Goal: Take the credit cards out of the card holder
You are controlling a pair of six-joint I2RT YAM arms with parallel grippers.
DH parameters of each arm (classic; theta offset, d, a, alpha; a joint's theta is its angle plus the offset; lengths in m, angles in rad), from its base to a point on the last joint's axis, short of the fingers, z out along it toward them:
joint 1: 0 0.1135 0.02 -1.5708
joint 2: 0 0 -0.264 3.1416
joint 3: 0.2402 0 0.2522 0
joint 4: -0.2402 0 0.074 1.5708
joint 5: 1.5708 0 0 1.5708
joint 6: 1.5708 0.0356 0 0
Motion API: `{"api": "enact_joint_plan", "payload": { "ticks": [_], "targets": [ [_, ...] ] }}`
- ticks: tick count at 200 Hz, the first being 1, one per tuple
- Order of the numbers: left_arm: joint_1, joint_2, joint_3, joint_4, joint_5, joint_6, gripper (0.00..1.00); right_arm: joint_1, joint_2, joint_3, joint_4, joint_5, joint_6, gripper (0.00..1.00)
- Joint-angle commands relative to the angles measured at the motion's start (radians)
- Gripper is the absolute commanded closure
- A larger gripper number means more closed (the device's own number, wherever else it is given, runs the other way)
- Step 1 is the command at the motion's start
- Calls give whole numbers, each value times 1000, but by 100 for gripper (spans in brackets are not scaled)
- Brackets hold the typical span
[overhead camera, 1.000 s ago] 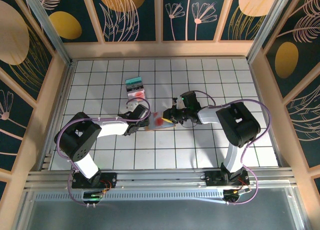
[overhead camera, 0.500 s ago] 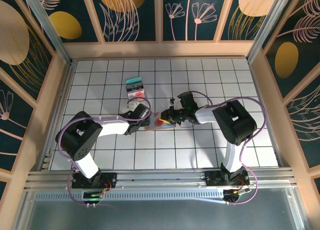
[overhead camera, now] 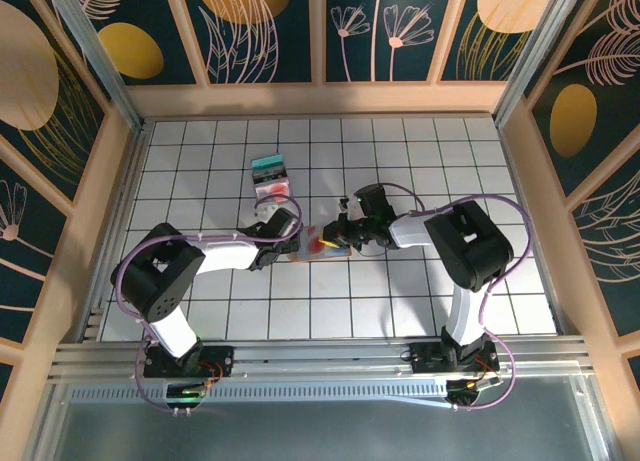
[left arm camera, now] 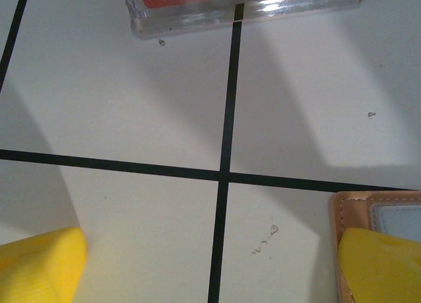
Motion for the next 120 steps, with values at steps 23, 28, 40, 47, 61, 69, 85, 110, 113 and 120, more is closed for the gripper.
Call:
{"api": "enact_joint_plan", "payload": {
  "ticks": [23, 28, 40, 47, 61, 69, 85, 110, 113, 120],
  "targets": [
    [-2, 24, -26, -90, 33, 18, 1, -43, -74, 16, -59, 19, -30, 100],
    [-2, 24, -26, -90, 34, 18, 1, -45, -79, 16, -61, 19, -30, 100],
    [-3, 24, -26, -92, 32, 17, 1, -51, -87, 16, -62, 14, -29, 100],
    [-1, 23, -26, -92, 32, 17, 1, -52, -92, 16, -61, 10, -29, 100],
    [-2, 20, -27, -93, 30, 17, 1, -56, -100, 17, -64, 3, -30, 100],
    [-1, 17, -27, -94, 29, 17, 1, -59, -104, 17, -68, 1, -32, 100],
    [-3, 5, -29, -96, 27, 16, 1, -65, -118, 17, -79, -1, -38, 100],
    [-2, -30, -27, -104, 20, 15, 1, -78, -140, 11, -81, -15, -41, 100],
    [-2, -33, -27, -105, 19, 16, 1, -79, -145, 10, -81, -15, -41, 100],
    [-2, -43, -25, -108, 18, 16, 1, -82, -152, 8, -84, -16, -43, 100]
  ]
}}
